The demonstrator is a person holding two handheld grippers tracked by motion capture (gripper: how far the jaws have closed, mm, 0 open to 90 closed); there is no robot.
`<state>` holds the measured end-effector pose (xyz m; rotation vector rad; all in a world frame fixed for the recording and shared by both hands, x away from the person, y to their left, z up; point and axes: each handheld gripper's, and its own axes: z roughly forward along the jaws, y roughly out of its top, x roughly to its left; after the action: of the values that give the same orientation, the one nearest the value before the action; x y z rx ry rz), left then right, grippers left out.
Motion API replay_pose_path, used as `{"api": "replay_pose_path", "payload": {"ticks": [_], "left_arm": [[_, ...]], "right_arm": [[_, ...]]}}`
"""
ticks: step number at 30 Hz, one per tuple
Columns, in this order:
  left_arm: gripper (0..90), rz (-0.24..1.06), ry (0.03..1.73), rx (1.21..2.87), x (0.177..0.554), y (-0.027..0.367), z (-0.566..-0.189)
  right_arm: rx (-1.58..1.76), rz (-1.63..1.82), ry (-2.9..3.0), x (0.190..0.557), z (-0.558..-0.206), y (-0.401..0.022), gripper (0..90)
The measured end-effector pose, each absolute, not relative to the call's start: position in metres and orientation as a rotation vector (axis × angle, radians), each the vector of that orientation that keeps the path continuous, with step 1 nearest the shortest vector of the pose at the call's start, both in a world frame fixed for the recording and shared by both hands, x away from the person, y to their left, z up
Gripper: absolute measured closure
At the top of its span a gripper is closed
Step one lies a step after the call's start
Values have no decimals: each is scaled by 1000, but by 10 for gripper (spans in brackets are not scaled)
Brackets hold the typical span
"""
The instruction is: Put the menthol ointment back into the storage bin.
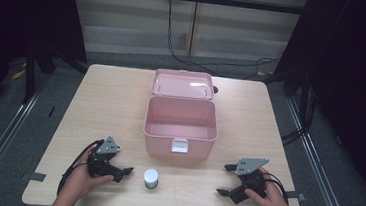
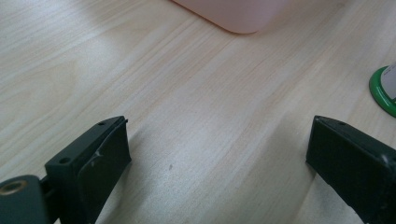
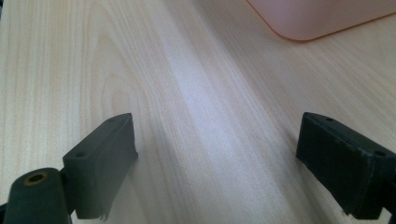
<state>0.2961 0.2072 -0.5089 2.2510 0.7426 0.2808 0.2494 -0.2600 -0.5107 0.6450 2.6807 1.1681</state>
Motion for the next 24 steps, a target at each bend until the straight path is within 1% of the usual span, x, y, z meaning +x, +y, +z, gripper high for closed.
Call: {"api": "replay_pose_path", "payload": {"ticks": [5,6,7,8,9,11,13,14,17,18,19,20,24], "left_arm": [[79,281,752,2244,294,211,-508],[100,260,776,2266,293,212,-504],[144,260,776,2266,293,212,-504],[144,257,781,2285,292,213,-501],[180,246,794,2319,291,212,-498],[184,222,814,2376,288,209,-492],[197,209,777,2440,286,204,-488],[209,181,780,2483,284,198,-482],[219,161,769,2508,282,193,-476],[231,133,756,2537,281,188,-471],[238,133,756,2537,281,188,-471],[239,103,752,2575,280,183,-469],[245,55,724,2631,278,174,-463]], "right_arm": [[645,1168,2681,249,-511,-260,112],[644,1168,2681,249,-511,-260,112],[644,1168,2681,249,-511,-260,112],[645,1168,2680,249,-511,-260,112],[645,1168,2681,249,-511,-260,112],[647,1166,2681,249,-511,-260,112],[648,1166,2681,249,-511,-260,112],[647,1167,2681,249,-511,-260,112],[647,1166,2681,249,-511,-260,112],[647,1166,2682,249,-511,-260,112],[647,1166,2682,249,-511,-260,112],[647,1166,2682,249,-511,-260,112],[649,1166,2682,249,-511,-260,112]]}}
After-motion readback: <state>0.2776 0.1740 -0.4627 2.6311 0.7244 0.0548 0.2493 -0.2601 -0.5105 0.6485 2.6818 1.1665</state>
